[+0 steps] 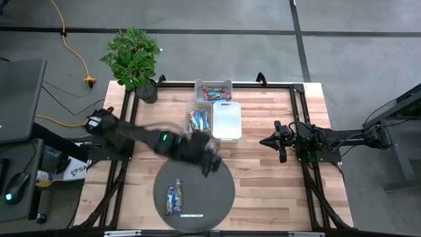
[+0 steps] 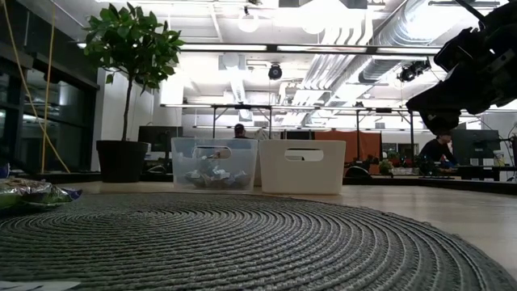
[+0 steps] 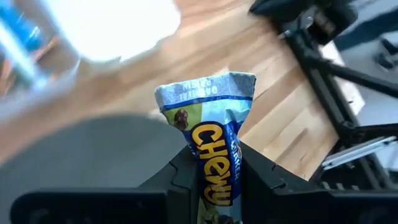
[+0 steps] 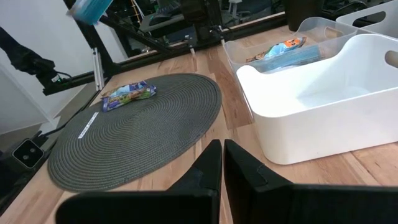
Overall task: Pick and place Granola Bars by type
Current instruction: Put the blue granola bar into the white bin
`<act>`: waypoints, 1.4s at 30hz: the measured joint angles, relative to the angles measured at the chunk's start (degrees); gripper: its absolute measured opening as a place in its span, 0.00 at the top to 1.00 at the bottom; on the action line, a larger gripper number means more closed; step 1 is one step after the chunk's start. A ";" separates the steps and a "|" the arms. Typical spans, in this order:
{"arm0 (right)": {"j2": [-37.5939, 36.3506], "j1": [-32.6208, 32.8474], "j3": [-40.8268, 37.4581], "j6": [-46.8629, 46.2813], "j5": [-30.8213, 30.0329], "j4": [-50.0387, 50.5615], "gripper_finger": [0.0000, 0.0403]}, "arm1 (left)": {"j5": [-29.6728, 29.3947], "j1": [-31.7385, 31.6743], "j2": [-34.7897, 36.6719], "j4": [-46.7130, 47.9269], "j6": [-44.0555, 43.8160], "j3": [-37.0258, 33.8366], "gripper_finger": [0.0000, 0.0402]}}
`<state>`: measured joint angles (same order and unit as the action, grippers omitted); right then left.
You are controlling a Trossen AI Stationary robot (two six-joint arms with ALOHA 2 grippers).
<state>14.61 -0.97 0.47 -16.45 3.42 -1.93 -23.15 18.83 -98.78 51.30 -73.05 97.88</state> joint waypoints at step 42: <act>0.33 0.00 0.00 0.00 0.00 -0.02 1.00 | 31.00 -37.59 -18.70 -15.87 20.02 0.68 0.82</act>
<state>14.94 -0.97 0.47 -16.45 3.42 -1.96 7.85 -18.75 -117.49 35.44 -53.03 98.56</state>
